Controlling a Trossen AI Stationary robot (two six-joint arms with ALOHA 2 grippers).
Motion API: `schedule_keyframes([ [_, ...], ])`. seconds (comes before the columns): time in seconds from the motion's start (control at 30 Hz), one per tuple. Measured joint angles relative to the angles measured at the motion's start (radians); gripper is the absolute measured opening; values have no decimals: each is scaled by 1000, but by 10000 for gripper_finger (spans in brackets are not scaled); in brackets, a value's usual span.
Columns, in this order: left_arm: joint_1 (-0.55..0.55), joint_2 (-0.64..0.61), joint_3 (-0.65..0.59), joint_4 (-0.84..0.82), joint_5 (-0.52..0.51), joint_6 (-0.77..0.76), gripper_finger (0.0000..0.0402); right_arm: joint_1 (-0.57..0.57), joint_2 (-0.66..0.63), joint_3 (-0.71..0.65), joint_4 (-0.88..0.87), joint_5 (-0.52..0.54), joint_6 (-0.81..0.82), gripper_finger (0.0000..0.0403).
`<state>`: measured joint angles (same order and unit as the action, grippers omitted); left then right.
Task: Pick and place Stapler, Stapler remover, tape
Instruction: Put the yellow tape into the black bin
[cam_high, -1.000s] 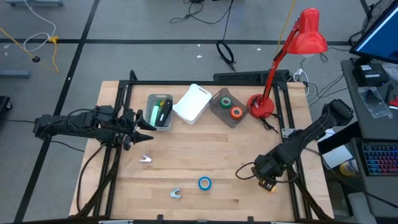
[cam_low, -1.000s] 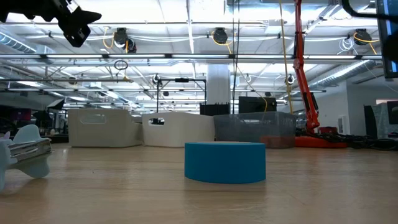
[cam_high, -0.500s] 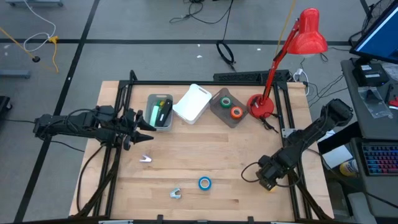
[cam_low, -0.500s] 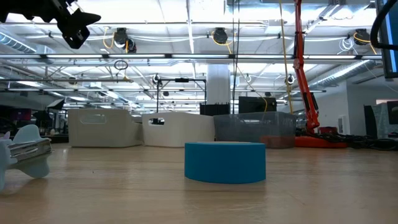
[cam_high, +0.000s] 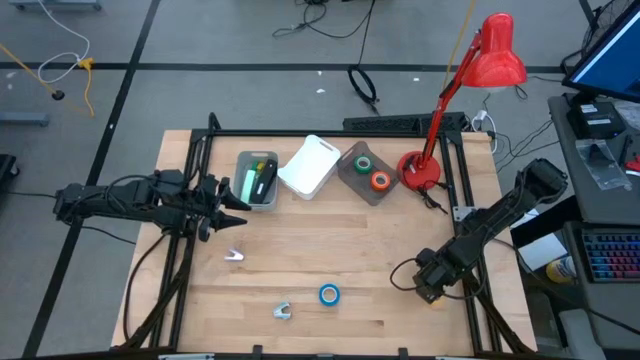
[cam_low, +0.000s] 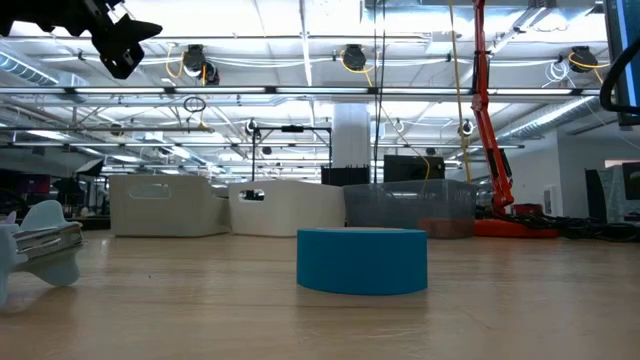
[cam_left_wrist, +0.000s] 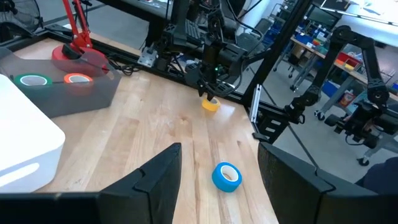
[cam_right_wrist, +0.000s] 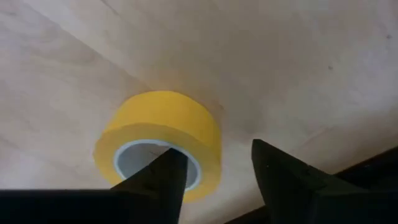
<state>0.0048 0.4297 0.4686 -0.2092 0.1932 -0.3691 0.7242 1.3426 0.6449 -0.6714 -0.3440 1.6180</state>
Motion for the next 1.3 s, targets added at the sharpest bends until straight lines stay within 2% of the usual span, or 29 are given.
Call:
schedule_keyframes([
  [0.37,0,0,0,-2,0,2,214,0,0,-2,10,1,14,37],
  [0.47,0,0,0,-6,0,4,214,0,0,-2,48,2,21,31],
  [0.57,0,0,0,-7,0,5,214,-5,-2,-3,161,29,32,31],
  [0.67,0,0,0,-19,-1,5,214,-14,-15,-3,319,144,67,31],
  [0.77,0,0,0,-42,-1,1,214,-33,-36,-3,481,327,66,31],
  [0.87,0,0,0,-53,-1,0,214,-68,-55,-3,641,510,4,31],
  [0.97,0,3,0,-52,-1,0,214,-114,-74,-2,770,641,-91,31],
  [1.1,0,3,0,-52,-3,0,214,-198,-98,-2,860,731,-225,31],
  [1.3,0,3,0,-52,-10,-2,214,-379,-134,-2,862,768,-427,31],
])
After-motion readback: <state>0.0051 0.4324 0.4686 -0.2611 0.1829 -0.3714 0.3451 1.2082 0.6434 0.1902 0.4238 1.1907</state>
